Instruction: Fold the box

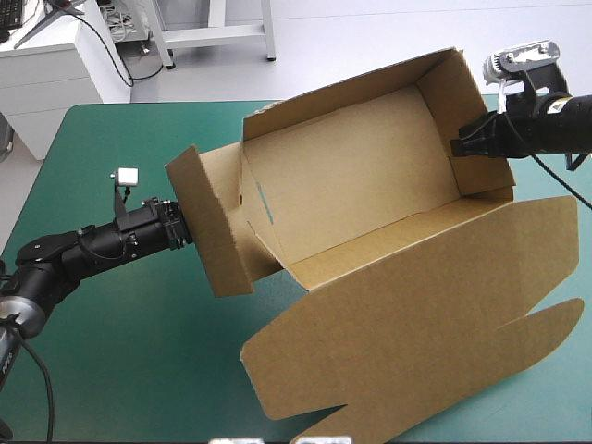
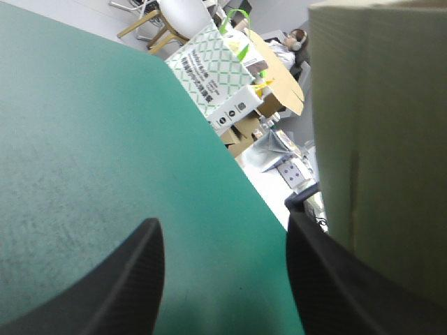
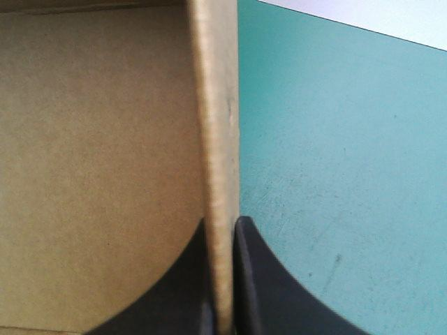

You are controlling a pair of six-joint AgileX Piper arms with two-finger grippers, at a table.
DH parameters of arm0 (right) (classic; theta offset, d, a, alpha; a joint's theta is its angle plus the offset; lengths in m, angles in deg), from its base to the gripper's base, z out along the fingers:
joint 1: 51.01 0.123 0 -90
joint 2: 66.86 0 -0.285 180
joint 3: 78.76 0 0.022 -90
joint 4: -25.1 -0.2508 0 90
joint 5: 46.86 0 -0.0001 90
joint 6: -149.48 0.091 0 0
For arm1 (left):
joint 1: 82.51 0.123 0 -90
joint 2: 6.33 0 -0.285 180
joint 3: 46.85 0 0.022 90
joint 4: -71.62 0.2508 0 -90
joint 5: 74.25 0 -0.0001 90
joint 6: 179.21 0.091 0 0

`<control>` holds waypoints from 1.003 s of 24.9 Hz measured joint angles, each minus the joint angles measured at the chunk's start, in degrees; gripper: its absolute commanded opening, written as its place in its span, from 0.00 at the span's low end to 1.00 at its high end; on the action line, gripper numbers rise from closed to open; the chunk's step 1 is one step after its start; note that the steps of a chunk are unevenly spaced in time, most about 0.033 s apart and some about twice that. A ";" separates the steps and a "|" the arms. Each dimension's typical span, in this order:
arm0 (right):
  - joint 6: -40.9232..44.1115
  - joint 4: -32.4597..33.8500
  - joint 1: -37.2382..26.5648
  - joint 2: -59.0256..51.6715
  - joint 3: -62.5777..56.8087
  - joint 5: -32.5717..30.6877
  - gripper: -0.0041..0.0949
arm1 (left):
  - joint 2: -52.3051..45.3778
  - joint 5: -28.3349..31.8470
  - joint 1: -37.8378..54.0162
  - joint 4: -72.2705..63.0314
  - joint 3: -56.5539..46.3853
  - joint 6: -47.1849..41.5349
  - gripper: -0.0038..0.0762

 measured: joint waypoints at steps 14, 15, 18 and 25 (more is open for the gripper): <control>6.82 8.41 4.29 0.00 0.00 3.89 0.04 | -3.32 -1.09 -6.01 0.00 8.28 -4.21 0.78; 7.71 9.98 5.46 0.00 0.00 4.50 0.03 | -3.32 -1.15 -6.35 0.00 8.62 -4.33 0.78; 12.77 18.12 11.75 0.00 0.00 7.26 0.03 | -3.32 -1.27 -6.98 0.09 9.75 -4.68 0.78; 18.40 23.81 17.16 0.00 0.00 12.35 0.03 | -3.32 -1.33 -6.98 1.19 10.37 -6.04 0.78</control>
